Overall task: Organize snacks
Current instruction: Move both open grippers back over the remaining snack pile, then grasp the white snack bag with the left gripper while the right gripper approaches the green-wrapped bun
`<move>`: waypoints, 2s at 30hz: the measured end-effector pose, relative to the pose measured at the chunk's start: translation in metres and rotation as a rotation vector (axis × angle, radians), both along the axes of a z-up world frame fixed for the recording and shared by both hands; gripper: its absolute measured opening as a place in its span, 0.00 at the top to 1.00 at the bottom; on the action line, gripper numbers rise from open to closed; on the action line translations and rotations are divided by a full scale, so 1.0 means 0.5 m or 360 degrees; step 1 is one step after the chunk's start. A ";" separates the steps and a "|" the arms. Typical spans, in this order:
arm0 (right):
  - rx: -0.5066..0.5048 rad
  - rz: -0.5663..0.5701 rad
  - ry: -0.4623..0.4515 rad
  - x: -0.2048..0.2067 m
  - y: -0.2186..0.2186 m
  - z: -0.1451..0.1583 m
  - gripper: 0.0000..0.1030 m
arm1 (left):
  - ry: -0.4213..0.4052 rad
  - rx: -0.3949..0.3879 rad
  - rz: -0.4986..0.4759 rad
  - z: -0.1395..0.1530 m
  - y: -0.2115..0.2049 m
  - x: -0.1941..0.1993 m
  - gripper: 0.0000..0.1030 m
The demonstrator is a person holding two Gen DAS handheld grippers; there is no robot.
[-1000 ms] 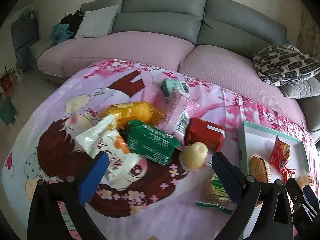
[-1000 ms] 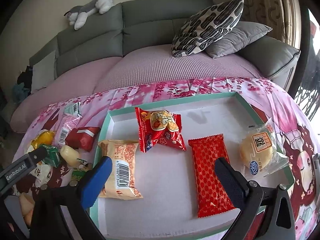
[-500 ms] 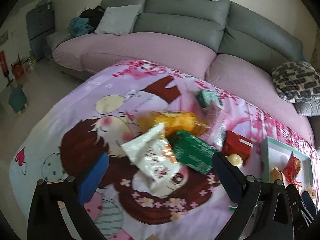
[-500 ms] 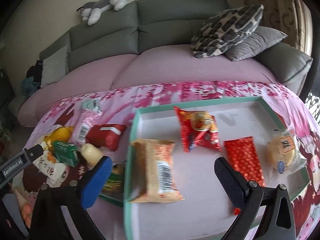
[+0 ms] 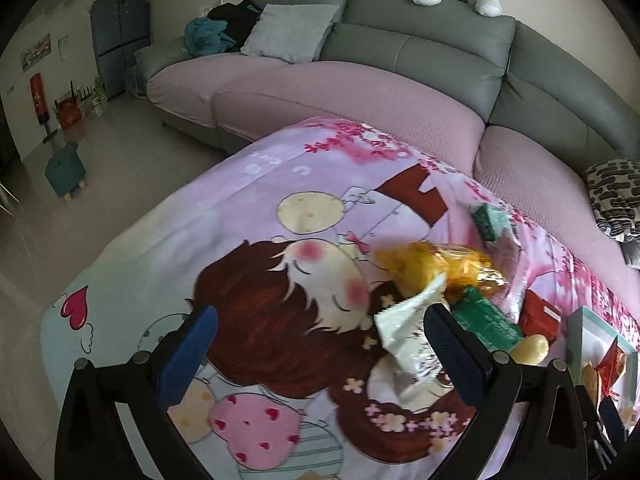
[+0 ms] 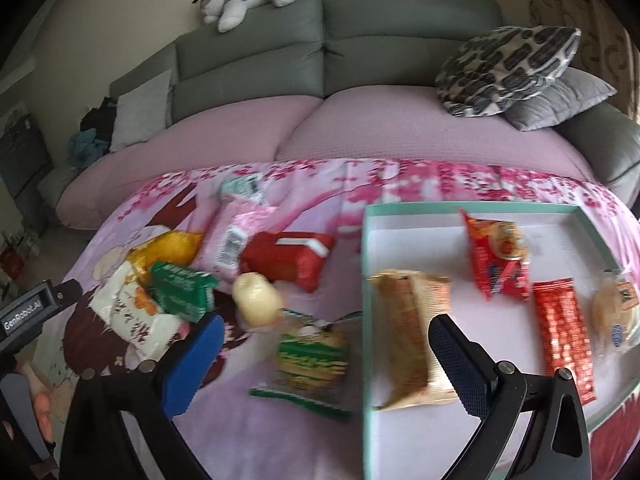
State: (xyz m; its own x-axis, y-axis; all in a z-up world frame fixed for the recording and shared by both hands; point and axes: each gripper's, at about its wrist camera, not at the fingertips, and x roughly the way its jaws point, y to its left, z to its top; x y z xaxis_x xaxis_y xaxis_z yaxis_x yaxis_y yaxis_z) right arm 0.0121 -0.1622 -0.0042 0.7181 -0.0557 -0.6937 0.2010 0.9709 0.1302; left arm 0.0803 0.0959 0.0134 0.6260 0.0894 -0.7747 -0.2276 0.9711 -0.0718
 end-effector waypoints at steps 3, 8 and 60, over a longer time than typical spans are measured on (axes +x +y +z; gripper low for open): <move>-0.0018 0.0057 0.0019 0.009 0.030 -0.008 0.00 | 0.0011 -0.0030 0.0007 -0.007 0.015 0.004 0.01; -0.0041 0.0105 0.0067 0.020 0.057 -0.025 0.00 | 0.0056 -0.0111 -0.0045 -0.031 0.015 0.017 0.01; 0.0001 0.0021 0.0065 0.013 -0.015 -0.030 0.00 | 0.0302 -0.0161 -0.0217 -0.112 -0.109 0.078 0.45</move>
State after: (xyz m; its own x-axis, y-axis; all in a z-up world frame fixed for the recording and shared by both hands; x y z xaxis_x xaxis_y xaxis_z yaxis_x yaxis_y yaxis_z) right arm 0.0188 -0.1697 -0.0191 0.6898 -0.0462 -0.7225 0.1936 0.9734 0.1226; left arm 0.1193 0.0414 -0.0426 0.4694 -0.0697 -0.8802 -0.1137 0.9838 -0.1386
